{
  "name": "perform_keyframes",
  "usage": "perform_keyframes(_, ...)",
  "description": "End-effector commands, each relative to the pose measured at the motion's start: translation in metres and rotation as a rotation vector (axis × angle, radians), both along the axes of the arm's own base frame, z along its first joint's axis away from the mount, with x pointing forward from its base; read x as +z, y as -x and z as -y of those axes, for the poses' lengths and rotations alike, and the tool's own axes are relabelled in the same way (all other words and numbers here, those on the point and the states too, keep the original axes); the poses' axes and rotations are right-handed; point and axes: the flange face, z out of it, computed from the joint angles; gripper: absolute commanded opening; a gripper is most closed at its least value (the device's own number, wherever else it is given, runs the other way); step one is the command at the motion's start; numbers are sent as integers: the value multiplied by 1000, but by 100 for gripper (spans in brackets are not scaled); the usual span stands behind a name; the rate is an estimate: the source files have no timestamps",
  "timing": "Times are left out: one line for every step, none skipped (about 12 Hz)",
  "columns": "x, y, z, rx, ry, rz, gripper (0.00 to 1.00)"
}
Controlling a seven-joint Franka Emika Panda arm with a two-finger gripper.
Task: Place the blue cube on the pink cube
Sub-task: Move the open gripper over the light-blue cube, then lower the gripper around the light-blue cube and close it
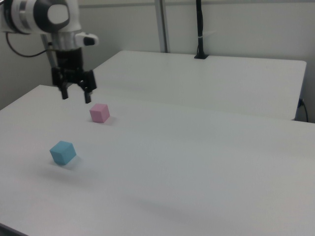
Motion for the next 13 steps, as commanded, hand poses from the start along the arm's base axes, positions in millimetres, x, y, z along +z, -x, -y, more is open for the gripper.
perform_keyframes(-46, -6, -45, -27, -11, 29, 100)
perform_keyframes(-57, -5, -71, -65, -11, 51, 100)
perform_keyframes(-66, -2, -95, -99, -11, 67, 100)
perform_keyframes(-84, -1, -122, -118, -12, 79, 100)
perform_keyframes(-105, -3, -147, -127, -10, 92, 100)
perform_keyframes(-128, -9, -159, -124, 4, 103, 100)
perform_keyframes(-148, -14, -169, -111, 6, 112, 100)
perform_keyframes(-171, -15, -181, -89, 14, 93, 100)
perform_keyframes(-193, -15, -188, -59, 41, 87, 100)
perform_keyframes(-211, -15, -187, -45, 54, 94, 100)
perform_keyframes(-225, -10, -186, -32, 63, 98, 100)
perform_keyframes(-236, -5, -183, -15, 84, 94, 100)
perform_keyframes(-244, -2, -182, -5, 93, 91, 100)
